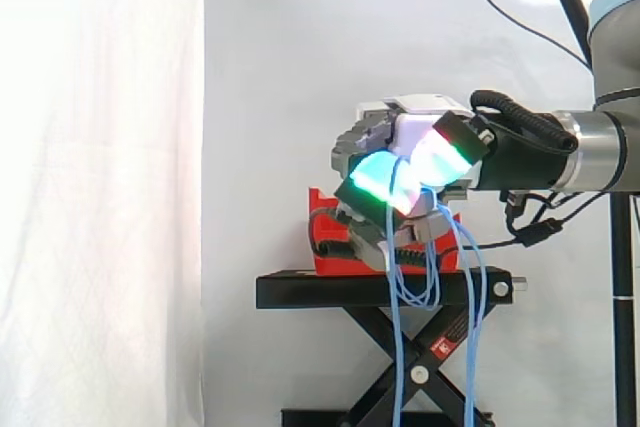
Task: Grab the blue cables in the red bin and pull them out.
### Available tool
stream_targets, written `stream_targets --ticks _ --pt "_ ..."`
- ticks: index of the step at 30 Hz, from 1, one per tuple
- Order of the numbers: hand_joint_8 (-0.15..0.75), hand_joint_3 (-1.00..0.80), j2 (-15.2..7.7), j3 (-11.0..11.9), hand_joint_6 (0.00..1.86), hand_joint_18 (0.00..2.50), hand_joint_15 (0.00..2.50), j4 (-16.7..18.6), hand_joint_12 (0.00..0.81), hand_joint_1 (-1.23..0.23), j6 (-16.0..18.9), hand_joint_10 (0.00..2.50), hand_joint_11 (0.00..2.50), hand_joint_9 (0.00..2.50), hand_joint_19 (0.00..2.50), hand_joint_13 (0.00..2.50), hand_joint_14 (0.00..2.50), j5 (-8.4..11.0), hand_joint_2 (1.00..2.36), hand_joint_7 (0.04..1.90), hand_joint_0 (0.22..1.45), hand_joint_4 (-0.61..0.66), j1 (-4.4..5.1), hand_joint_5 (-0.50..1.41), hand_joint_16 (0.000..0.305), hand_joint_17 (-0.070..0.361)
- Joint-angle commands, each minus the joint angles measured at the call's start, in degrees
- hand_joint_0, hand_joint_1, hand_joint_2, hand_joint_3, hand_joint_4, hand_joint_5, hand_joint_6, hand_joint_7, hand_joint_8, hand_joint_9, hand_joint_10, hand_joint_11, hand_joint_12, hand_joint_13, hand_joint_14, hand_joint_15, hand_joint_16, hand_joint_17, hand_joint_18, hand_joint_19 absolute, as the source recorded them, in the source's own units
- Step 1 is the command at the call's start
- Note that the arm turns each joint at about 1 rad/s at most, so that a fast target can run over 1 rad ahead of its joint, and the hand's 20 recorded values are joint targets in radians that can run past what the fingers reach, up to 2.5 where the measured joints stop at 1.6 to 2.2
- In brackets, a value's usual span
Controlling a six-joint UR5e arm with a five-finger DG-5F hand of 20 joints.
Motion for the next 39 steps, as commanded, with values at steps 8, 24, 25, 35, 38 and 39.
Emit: stream_targets --ticks 8,24,25,35,38,39 --pt "0.207 -1.00 0.0 0.0 0.13 0.86 1.67 -5.4 0.311 -0.89 8.1 0.03 1.48 1.26 0.92 1.39 0.01 1.74 1.00 0.86 0.84 -0.01 0.08 0.87 0.051 0.114" --pt "0.207 -1.00 0.1 0.1 0.12 0.86 1.67 -10.4 0.306 -0.89 14.0 0.03 1.47 1.26 0.92 1.39 0.01 2.36 1.00 0.87 0.84 -0.01 0.34 0.88 0.051 0.115" --pt "0.213 -1.00 0.0 0.0 0.12 0.86 1.68 -10.4 0.312 -0.89 14.0 0.03 1.48 1.26 0.92 1.39 0.01 2.36 1.00 0.86 0.83 0.00 0.34 0.88 0.051 0.115" --pt "0.223 -1.00 0.1 0.0 0.07 0.86 1.66 -11.1 0.317 -0.83 14.1 0.02 1.47 1.26 0.91 1.39 0.01 2.36 1.00 0.88 0.77 0.01 0.34 0.89 0.054 0.121" --pt "0.219 -1.00 0.0 0.0 0.06 0.87 1.66 -11.0 0.326 -0.82 14.1 0.02 1.46 1.27 0.91 1.39 0.00 2.36 1.00 0.88 0.76 0.01 0.34 0.89 0.055 0.123" --pt "0.226 -1.00 0.1 0.0 0.06 0.87 1.66 -11.1 0.326 -0.81 14.1 0.02 1.47 1.27 0.90 1.39 0.01 2.36 1.00 0.88 0.76 0.01 0.34 0.89 0.055 0.123"
